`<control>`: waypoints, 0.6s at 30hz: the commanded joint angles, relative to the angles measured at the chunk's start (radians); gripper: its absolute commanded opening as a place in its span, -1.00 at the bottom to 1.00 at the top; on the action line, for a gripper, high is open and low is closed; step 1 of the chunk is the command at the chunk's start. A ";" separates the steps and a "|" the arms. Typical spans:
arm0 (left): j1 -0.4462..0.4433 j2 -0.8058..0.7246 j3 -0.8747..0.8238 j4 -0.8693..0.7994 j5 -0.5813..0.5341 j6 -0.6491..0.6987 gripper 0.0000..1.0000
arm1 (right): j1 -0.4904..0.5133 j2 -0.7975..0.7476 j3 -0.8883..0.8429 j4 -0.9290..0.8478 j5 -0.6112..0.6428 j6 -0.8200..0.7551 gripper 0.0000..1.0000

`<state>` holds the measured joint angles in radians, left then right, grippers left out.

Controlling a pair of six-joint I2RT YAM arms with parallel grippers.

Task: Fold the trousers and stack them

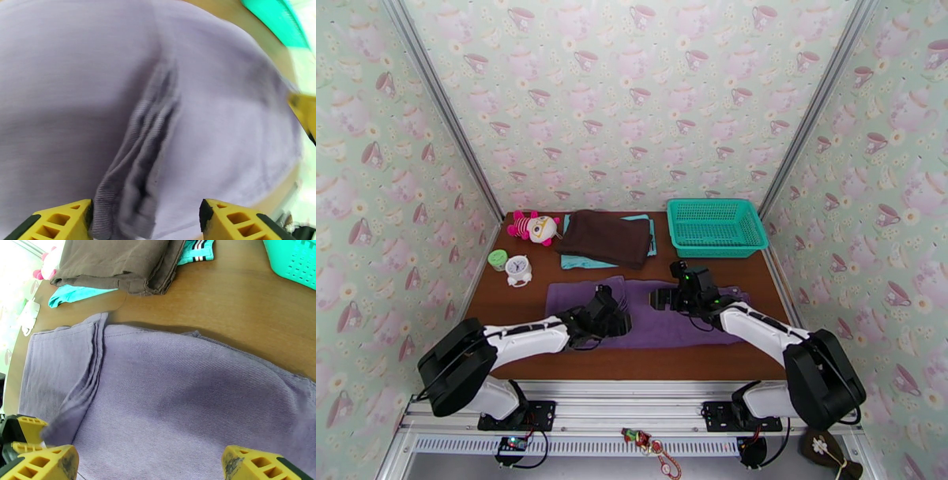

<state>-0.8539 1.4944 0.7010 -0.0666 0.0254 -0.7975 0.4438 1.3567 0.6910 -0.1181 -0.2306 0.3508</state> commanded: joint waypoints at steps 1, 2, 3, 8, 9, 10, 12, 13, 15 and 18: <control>-0.011 -0.010 0.021 0.078 0.201 0.113 0.45 | -0.014 -0.067 -0.032 -0.002 0.044 -0.009 0.99; -0.010 -0.020 0.022 0.057 0.196 0.131 0.45 | -0.015 -0.078 -0.039 0.002 0.050 -0.011 0.99; -0.006 -0.033 0.022 0.029 0.177 0.152 0.45 | -0.014 -0.089 -0.045 0.009 0.056 -0.016 0.99; 0.039 -0.148 -0.036 -0.025 0.048 0.205 0.44 | -0.015 -0.098 -0.085 0.067 0.063 -0.007 0.99; 0.050 -0.187 -0.042 -0.071 -0.022 0.211 0.44 | -0.016 -0.100 -0.093 0.084 0.039 -0.016 0.99; 0.062 -0.224 -0.041 -0.141 -0.109 0.219 0.44 | -0.015 -0.105 -0.099 0.103 0.010 -0.021 0.99; 0.095 -0.282 -0.023 -0.293 -0.275 0.224 0.40 | -0.015 -0.118 -0.114 0.136 -0.026 -0.022 1.00; 0.125 -0.307 -0.017 -0.361 -0.337 0.230 0.38 | -0.013 -0.123 -0.121 0.153 -0.042 -0.025 0.94; 0.226 -0.356 -0.025 -0.447 -0.365 0.230 0.33 | -0.008 -0.127 -0.125 0.166 -0.054 -0.028 0.85; 0.455 -0.449 -0.098 -0.436 -0.204 0.264 0.24 | 0.013 -0.115 -0.119 0.185 -0.059 -0.037 0.76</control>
<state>-0.5262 1.1019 0.6533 -0.3779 -0.1841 -0.5774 0.4393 1.2522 0.5739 0.0105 -0.2516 0.3321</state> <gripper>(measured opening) 0.628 0.884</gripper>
